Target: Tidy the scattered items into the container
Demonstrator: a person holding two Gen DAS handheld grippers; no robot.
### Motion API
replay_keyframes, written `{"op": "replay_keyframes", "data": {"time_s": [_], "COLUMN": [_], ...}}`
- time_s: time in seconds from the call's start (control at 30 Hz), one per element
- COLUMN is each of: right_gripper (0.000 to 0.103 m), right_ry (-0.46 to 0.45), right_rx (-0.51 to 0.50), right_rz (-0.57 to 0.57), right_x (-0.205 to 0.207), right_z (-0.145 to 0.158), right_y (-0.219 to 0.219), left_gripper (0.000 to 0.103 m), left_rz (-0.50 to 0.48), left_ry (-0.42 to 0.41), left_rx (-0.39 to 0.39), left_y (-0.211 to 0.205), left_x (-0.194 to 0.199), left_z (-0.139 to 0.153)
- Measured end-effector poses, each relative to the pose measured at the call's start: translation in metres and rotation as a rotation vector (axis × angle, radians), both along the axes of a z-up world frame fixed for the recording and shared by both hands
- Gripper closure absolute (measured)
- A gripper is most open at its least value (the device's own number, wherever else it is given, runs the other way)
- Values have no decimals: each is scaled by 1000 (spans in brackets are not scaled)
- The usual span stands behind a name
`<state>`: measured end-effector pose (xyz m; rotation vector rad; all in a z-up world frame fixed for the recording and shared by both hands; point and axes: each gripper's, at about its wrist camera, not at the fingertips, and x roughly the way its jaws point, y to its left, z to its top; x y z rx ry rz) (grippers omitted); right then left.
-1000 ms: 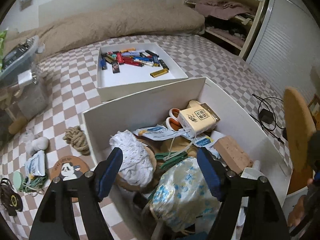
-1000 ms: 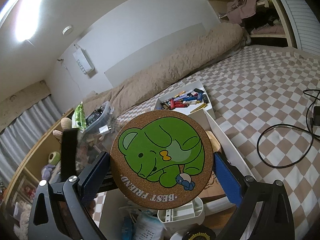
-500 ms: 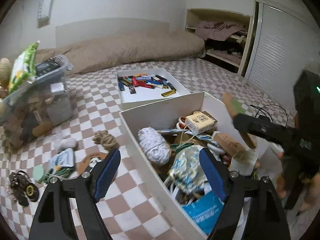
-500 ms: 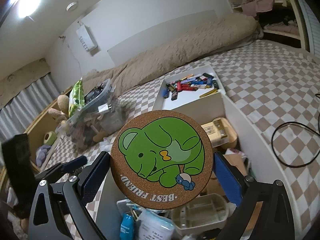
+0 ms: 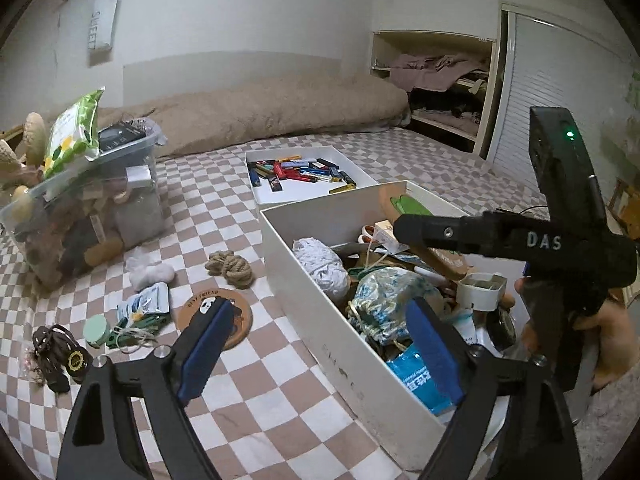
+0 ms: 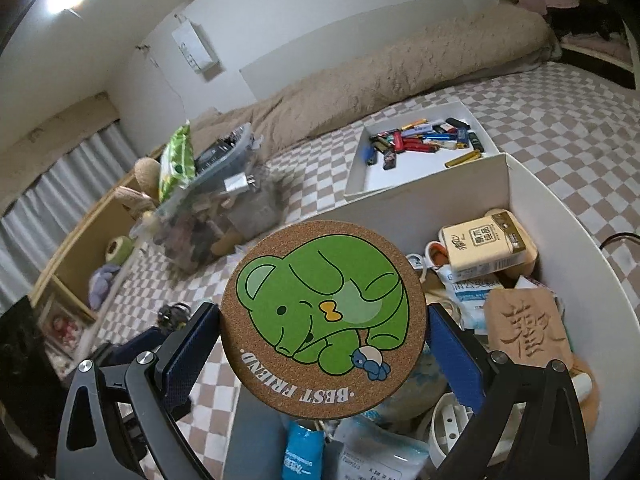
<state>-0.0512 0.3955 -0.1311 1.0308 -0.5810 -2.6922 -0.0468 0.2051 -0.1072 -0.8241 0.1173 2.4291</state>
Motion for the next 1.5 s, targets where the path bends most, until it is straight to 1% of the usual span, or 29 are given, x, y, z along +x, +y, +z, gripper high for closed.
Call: {"op": "replay_keyframes", "data": {"time_s": [0.1,0.27,0.37,0.43,0.6,0.73,0.77,0.8,1.07,1.3,1.5], "right_gripper": [0,0,0,0,0,0,0,0,0,0,0], "right_ry": [-8,-28,-37,-40,-37,-8,0,12,135,196,217], "right_rx": [26,-4,-14,-9,36,85,92,98,179,260,304], "right_rz": [-1,-28,-42,-48,-65,-83,-83,-85,-110,-137,-148], "right_x": [1,3,4,5,8,15,17,19,44,72,96], "right_z": [0,-3,-4,-4,-2,4,7,10,37,51,55], "right_y": [-4,4,6,6,1,-5,-7,-8,-25,-40,-49], "left_gripper": [14,13,10,10,10,9,3,0,0,0,0], "left_rz": [6,34,53,62,75,97,106,110,137,158,154], "left_ry": [-26,-55,-53,-51,-39,-26,-20,-15,55,101,122], "left_rx": [31,67,69,74,70,71,78,81,92,73,79], "left_y": [-6,-19,-24,-27,-33,-40,-43,-44,-62,-74,-82], "left_x": [-1,-3,-2,-1,-1,1,2,3,17,33,49], "left_z": [-3,-8,-7,-6,-3,4,7,9,31,46,54]}}
